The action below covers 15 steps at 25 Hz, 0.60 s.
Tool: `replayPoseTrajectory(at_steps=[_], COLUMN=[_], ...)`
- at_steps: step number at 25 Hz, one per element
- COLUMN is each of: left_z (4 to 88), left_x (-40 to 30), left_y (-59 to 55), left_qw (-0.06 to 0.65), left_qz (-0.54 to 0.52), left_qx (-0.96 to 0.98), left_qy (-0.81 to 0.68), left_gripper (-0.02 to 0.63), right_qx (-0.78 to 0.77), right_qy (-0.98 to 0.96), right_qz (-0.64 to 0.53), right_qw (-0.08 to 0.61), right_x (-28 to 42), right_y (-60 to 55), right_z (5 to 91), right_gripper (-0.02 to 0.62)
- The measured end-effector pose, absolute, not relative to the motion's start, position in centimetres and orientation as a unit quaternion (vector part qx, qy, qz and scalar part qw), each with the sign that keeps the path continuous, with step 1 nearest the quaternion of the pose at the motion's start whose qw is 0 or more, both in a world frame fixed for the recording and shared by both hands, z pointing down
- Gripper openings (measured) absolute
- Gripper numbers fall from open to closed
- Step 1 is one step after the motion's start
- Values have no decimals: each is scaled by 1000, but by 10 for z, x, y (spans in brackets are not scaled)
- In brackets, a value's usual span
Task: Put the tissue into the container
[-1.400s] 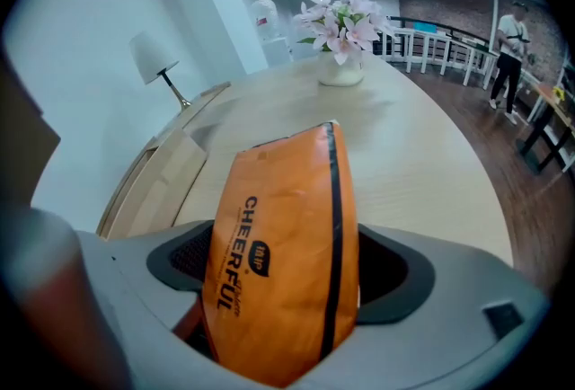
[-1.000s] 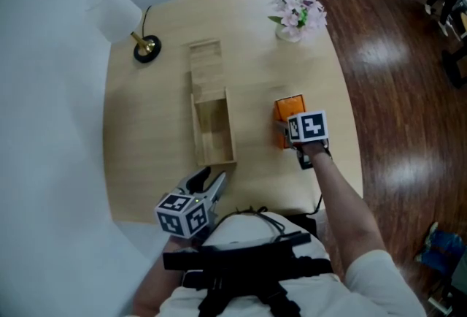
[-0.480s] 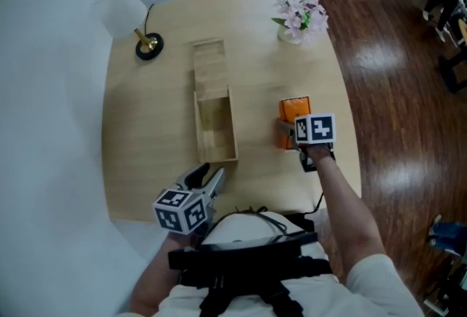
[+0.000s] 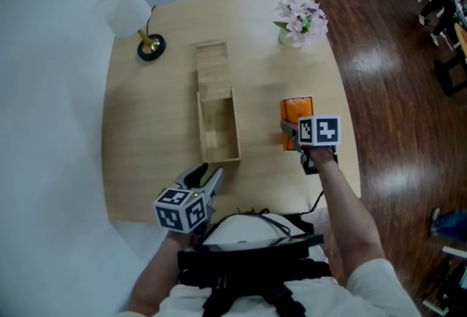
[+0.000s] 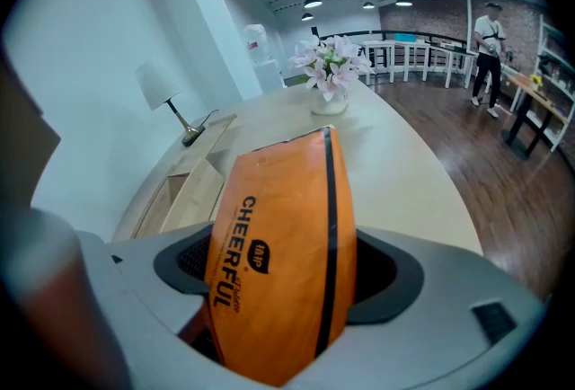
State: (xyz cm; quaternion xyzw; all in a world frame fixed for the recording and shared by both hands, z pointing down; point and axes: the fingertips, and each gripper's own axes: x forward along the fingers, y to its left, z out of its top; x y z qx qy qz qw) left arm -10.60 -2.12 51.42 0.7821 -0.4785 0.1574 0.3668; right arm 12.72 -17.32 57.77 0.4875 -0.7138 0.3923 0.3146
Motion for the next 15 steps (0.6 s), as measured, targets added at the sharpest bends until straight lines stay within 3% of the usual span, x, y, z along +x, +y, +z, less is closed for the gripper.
replayPoseTrajectory(at_steps=[15], left_z=[511], left_x=[-125], left_y=[-10], left_qw=[370], left_qz=[157], left_qx=[786], left_qy=[-471], left_gripper=[195], right_qx=[486], right_qy=[-724], right_qz=[384], right_qw=[303], right_x=[87], right_y=[-167], right_z=[549], right_gripper=[419])
